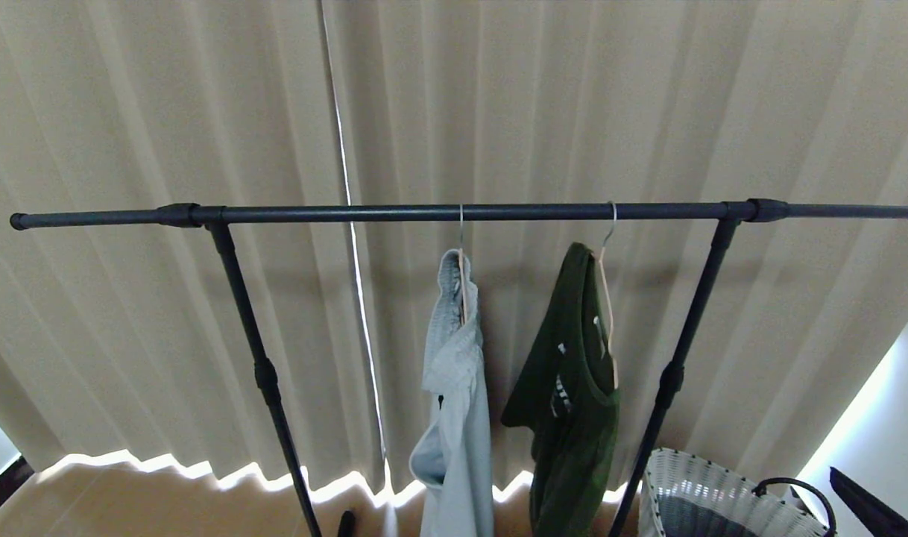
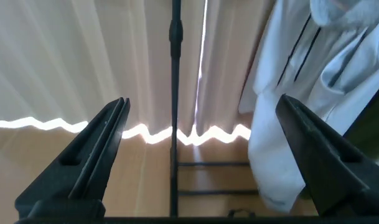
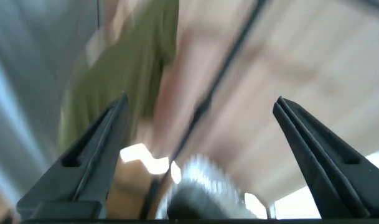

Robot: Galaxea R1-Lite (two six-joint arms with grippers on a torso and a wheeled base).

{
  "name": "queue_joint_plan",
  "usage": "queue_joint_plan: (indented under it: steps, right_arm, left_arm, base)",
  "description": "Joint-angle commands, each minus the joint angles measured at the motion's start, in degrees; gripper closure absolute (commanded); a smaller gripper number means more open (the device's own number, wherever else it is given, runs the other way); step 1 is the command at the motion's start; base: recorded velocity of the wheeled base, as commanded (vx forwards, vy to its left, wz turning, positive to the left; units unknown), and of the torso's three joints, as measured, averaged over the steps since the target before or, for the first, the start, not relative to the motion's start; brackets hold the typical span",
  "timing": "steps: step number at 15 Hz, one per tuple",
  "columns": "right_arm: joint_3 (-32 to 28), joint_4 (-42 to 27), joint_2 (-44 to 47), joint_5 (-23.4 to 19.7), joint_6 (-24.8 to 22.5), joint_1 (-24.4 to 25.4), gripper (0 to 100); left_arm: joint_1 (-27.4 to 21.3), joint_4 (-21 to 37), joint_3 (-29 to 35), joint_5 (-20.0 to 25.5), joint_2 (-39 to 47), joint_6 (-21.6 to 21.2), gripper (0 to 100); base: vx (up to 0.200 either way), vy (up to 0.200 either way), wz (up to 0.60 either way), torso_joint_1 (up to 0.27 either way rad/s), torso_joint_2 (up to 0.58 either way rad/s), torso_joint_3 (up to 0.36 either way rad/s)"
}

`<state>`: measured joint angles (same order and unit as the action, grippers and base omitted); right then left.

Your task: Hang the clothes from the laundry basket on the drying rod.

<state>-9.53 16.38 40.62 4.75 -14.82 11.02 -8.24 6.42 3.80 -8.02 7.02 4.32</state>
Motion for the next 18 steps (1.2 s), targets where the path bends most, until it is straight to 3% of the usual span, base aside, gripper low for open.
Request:
queue_joint_plan:
  steps: [1, 4, 6, 9, 12, 14, 18]
  right_arm:
    - [0.30, -16.12, -19.70, -0.01, 0.06, -5.57, 0]
    - [0.22, -24.12, -28.14, 1.40, 1.29, -9.79, 0]
    - [0.22, -26.32, -30.95, 1.93, 1.29, -11.72, 0]
    - [0.57, -29.66, -36.75, 1.31, 1.29, -11.90, 0]
    - [0.83, -31.06, -40.00, 1.05, 1.29, -10.67, 0]
    - [1.01, -30.80, -40.27, -1.15, 2.08, -10.67, 0]
    - [1.62, -30.45, -40.27, -7.48, 3.75, -10.67, 0]
  left_arm:
    - [-0.11, 0.34, -0.11, -1.91, -1.22, 1.84, 0]
    - [-0.11, 0.34, -0.11, -2.17, -1.13, 1.84, 0]
    - [-0.11, 0.69, -0.02, -4.99, -1.13, 1.75, 0]
    - [0.07, 0.78, -0.11, -9.29, -1.05, 1.84, 0]
    - [4.46, 0.78, -0.20, -10.17, -1.22, 0.25, 0]
    - [8.15, 0.52, -0.38, -9.29, -4.74, -0.27, 0]
    - [8.68, 0.26, -0.55, -7.97, -6.85, -1.24, 0]
  base:
    - [0.000, 0.000, 0.00, 0.000, 0.00, 0.000]
    - [0.000, 0.000, 0.00, 0.000, 0.00, 0.000]
    - [0.000, 0.000, 0.00, 0.000, 0.00, 0.000]
    - [0.000, 0.000, 0.00, 0.000, 0.00, 0.000]
    - [0.000, 0.000, 0.00, 0.000, 0.00, 0.000]
    - [0.000, 0.000, 0.00, 0.000, 0.00, 0.000]
    - [0.000, 0.000, 0.00, 0.000, 0.00, 0.000]
